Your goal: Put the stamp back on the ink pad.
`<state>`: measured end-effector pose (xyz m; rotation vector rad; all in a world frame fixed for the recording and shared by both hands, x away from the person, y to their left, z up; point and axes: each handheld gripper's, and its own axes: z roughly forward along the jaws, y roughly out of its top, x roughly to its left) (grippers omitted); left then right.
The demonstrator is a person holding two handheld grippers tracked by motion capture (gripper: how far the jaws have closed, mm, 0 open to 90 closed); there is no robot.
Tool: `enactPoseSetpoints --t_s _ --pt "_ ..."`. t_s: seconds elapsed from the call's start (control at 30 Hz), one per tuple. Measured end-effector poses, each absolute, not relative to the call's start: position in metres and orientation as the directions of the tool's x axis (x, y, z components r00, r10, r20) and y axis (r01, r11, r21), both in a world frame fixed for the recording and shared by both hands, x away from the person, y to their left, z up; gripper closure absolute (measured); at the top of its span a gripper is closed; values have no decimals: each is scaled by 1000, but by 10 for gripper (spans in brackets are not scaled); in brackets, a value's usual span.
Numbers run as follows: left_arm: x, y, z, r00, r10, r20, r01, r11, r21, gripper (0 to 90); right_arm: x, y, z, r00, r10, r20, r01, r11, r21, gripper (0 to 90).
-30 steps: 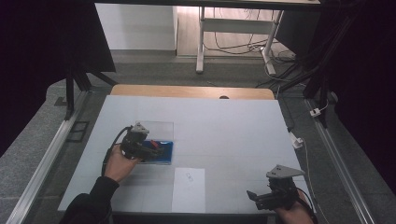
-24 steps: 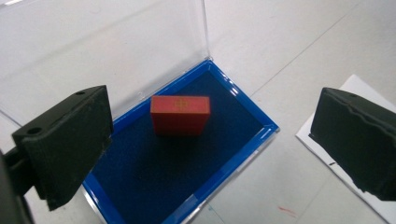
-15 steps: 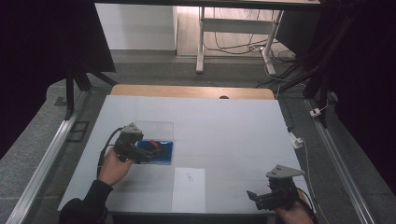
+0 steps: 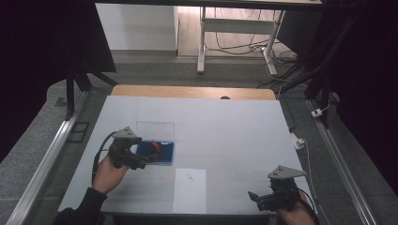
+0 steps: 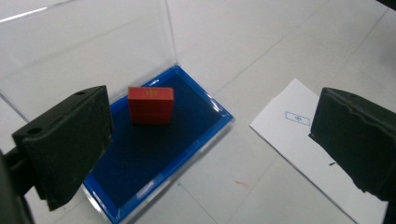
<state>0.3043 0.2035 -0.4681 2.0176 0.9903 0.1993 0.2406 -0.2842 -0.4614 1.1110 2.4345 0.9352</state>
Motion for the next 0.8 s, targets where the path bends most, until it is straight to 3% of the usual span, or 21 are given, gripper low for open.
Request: enactPoseSetpoints --t_s 0.8 --pt "226 237 -467 648 723 -239 581 -267 769 0 241 -285 -461 -652 758 -1 559 481 676 0"
